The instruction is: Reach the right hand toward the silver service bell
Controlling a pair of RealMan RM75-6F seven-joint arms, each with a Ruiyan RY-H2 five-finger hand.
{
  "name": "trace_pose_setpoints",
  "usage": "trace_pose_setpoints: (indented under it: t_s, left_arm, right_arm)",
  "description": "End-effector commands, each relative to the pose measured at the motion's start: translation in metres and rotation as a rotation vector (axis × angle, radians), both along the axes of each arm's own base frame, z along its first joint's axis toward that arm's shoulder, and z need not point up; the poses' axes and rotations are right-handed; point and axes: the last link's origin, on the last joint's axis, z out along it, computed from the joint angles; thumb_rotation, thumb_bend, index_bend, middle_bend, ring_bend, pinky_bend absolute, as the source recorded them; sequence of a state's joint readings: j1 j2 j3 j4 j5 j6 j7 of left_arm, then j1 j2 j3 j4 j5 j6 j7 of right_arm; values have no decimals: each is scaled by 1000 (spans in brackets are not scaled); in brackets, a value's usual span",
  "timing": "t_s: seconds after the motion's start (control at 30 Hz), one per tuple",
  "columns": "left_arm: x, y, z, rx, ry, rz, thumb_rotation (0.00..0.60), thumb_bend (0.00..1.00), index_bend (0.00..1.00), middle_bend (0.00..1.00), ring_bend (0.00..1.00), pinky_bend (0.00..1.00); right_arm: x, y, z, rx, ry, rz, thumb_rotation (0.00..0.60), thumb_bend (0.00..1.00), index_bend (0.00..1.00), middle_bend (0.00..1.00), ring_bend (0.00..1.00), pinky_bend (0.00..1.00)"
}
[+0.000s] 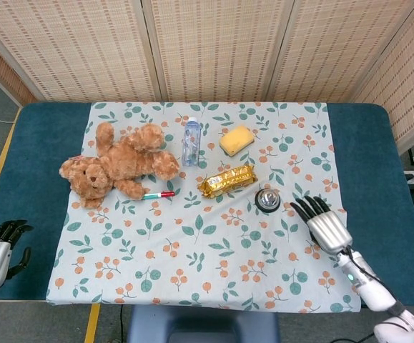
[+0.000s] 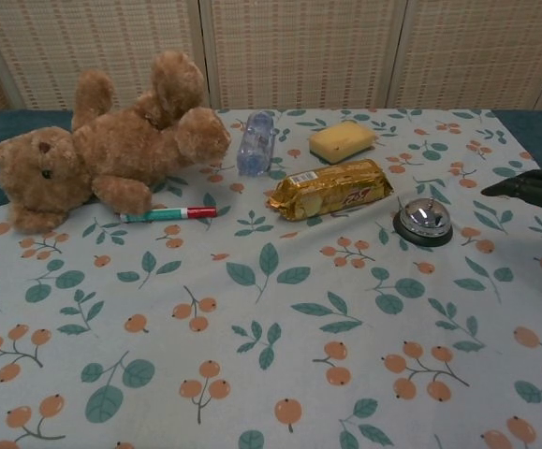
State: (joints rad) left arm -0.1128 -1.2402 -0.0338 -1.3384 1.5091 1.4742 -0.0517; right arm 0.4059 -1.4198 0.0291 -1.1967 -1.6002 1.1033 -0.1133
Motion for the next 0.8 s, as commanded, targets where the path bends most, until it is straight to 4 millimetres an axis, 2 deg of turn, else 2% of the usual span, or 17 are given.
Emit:
trace_pose_setpoints:
  t_s: [0.03, 0.3, 0.4, 0.5, 0.67, 0.8]
  left_arm:
    - [-1, 0, 1, 1, -3, 8, 600, 482, 292, 219, 168, 412]
    - [-1, 0, 3, 14, -14, 10, 600, 482, 292, 218, 168, 412]
    - [-1, 1, 3, 9, -12, 12, 600, 482, 292, 218, 168, 413]
    - [-1, 1, 3, 11, -15, 10, 600, 483, 292, 218, 168, 413]
    - [-2, 0, 5, 18, -20, 12, 600, 482, 292, 218, 167, 412]
    - [-2, 0, 6, 21, -25, 13, 600, 482, 292, 219, 168, 412]
  right_arm:
    - [10, -27, -20, 23, 8, -1, 600, 1000, 0, 58, 0, 93]
    - [24, -68, -56, 73, 36, -37, 600, 1000, 0, 58, 0, 93]
    - [26, -77, -66, 87, 41, -52, 600, 1000, 0, 58, 0, 93]
    - [28, -78, -70, 90, 32, -49, 600, 1000, 0, 58, 0, 93]
    - [26, -65, -54, 39, 32, 8, 600, 1000, 0, 59, 0, 93]
    - [18, -38, -21, -51, 74, 44, 600, 1000, 0, 58, 0, 93]
